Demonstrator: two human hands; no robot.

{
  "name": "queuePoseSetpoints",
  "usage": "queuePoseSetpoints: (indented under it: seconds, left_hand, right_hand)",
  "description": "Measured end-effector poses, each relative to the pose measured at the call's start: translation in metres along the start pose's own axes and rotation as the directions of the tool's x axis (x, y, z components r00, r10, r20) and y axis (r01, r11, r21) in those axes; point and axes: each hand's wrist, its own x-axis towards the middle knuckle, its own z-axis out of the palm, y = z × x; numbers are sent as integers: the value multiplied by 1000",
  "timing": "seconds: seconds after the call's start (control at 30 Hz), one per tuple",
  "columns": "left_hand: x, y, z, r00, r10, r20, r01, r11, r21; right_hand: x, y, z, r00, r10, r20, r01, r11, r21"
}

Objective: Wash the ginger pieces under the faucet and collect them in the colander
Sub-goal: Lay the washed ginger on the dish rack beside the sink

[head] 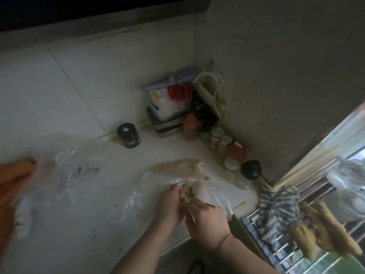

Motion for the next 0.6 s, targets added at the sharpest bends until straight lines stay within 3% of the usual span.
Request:
queuePoseSetpoints:
  seconds: [0.13, 0.33, 0.43, 0.6]
  left_hand:
    - [18, 0, 4, 997, -32, 73, 32, 999, 0]
    - [26, -3, 1, 997, 2, 83, -2, 1000, -7]
    - [26, -6, 2, 998, -44, 37, 45, 999, -8]
    - [15, -8, -4, 990, -111, -92, 90, 975, -203]
  right_hand:
    - [3, -4, 0, 1000, 4, 8, -5, 1000, 19]
    - [6, -3, 3, 998, 64, 13, -63, 994, -94]
    - [11, -4, 2, 993, 112, 32, -107, 986, -125]
    - [20, -8, -2, 970, 215, 110, -205, 974, -97]
